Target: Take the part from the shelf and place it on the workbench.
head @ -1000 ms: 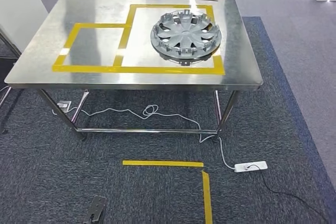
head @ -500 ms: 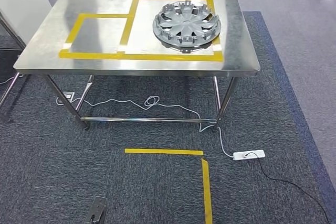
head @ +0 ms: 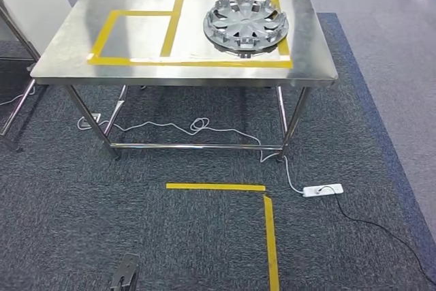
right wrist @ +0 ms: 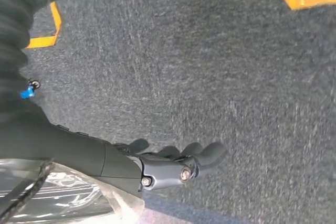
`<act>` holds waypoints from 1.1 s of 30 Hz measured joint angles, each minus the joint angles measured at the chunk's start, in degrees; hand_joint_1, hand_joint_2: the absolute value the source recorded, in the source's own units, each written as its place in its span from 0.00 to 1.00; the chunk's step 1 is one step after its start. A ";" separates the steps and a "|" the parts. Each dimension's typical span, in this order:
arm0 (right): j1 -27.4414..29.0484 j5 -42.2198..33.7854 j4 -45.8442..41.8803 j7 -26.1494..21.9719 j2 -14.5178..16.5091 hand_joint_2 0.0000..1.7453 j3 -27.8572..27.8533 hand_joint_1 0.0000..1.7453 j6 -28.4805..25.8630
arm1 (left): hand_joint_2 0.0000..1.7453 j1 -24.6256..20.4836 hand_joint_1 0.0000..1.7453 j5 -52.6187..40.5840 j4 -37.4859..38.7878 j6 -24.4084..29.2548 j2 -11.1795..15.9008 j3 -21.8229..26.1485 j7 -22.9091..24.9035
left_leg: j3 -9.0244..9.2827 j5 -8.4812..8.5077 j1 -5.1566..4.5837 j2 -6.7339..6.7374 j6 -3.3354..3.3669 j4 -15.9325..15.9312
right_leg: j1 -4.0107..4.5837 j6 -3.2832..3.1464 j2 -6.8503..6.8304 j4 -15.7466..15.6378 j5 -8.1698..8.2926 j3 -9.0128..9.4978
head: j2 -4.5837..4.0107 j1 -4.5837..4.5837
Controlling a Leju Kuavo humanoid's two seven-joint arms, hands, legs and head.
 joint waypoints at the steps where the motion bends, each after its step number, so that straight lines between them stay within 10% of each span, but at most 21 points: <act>1: 0.05 -0.01 0.01 0.03 -0.01 1.00 0.01 0.00 0.02 | 0.00 0.02 0.00 0.00 0.00 0.03 -0.02 0.00 -0.01 | -0.14 0.49 0.02 0.00 -0.31 -0.03 | 0.00 -0.27 0.00 -0.30 0.31 -0.41 | 0.00 -0.02; 4: 0.11 -0.04 0.01 0.16 -0.02 1.00 0.01 0.00 0.22 | 0.00 0.14 0.00 0.01 0.00 0.13 0.02 0.00 -0.02 | -1.14 -1.91 0.20 -0.27 -1.36 1.72 | -0.35 -1.53 -0.27 -0.72 2.02 -1.96 | 0.00 0.07; 7: 0.04 -0.14 0.01 0.17 -0.06 1.00 0.01 0.00 0.46 | 0.00 0.11 0.00 0.02 0.00 0.17 0.07 0.00 -0.03 | -3.46 -10.09 0.82 -0.39 -2.31 11.61 | -0.41 -2.12 -0.42 -0.57 3.79 -3.85 | 0.00 -0.16; 9: 0.06 -0.22 0.01 0.17 -0.06 1.00 0.01 0.00 0.54 | 0.00 0.09 0.00 0.04 0.00 0.18 0.10 0.00 -0.01 | -3.25 -11.14 1.19 -0.38 -2.75 15.96 | -0.41 -1.95 -0.45 -0.21 4.92 -5.66 | 0.00 -0.17; 14: 0.02 -0.20 0.01 0.28 -0.04 1.00 0.01 0.00 0.59 | 0.00 -0.32 0.00 0.10 0.00 0.19 0.18 0.00 0.01 | 7.95 -6.65 1.35 -0.48 -2.20 1.09 | -0.47 -0.69 -0.45 1.55 7.07 -9.43 | 0.00 -0.16; 17: 0.00 -0.19 0.01 0.34 -0.04 1.00 0.01 0.00 0.60 | 0.00 -0.36 0.00 0.12 0.00 0.25 0.19 0.02 0.01 | 8.56 -6.84 1.01 -0.47 -1.16 -1.44 | -0.59 0.32 -0.55 1.59 8.45 -10.01 | 0.00 -0.19; 19: 0.13 -0.20 0.01 0.35 -0.08 1.00 0.01 0.00 0.61 | 0.00 -0.32 0.00 0.18 0.01 0.31 0.16 0.04 0.02 | 7.30 -5.58 1.11 -0.25 -0.13 -1.53 | -0.73 0.93 -0.34 2.76 6.63 -11.00 | 0.00 -0.11; 23: 0.24 -0.21 0.08 0.34 -0.08 1.00 0.02 0.00 0.73 | 0.00 -0.32 0.00 0.22 0.02 0.38 0.08 0.09 0.01 | 4.00 -2.80 0.89 0.07 0.79 -1.50 | -0.80 1.68 -0.05 15.39 -3.40 -13.90 | 0.00 0.18; 26: 0.19 -0.23 0.09 0.34 -0.09 1.00 0.03 0.00 0.74 | 0.00 -0.31 0.00 0.22 0.02 0.46 0.11 0.19 0.02 | 1.17 -0.92 0.73 0.16 0.56 -0.88 | -0.79 1.67 -0.05 16.76 -0.25 -10.61 | 0.00 0.17; 30: -0.22 -0.20 0.10 0.33 -0.08 1.00 0.06 0.00 0.74 | 0.00 -0.34 0.00 0.22 0.01 0.55 0.14 0.47 -0.01 | -1.27 0.90 0.51 0.14 -0.46 0.49 | -0.65 1.03 0.04 1.55 -0.54 0.53 | 0.00 0.11; 33: -0.23 -0.19 0.12 0.34 -0.07 1.00 0.07 0.00 0.74 | 0.00 -0.30 0.00 0.24 0.02 0.58 0.22 0.66 -0.21 | -1.87 1.75 0.62 0.10 -1.32 0.77 | -0.51 -0.18 -0.04 -0.13 -0.71 0.19 | 0.00 0.11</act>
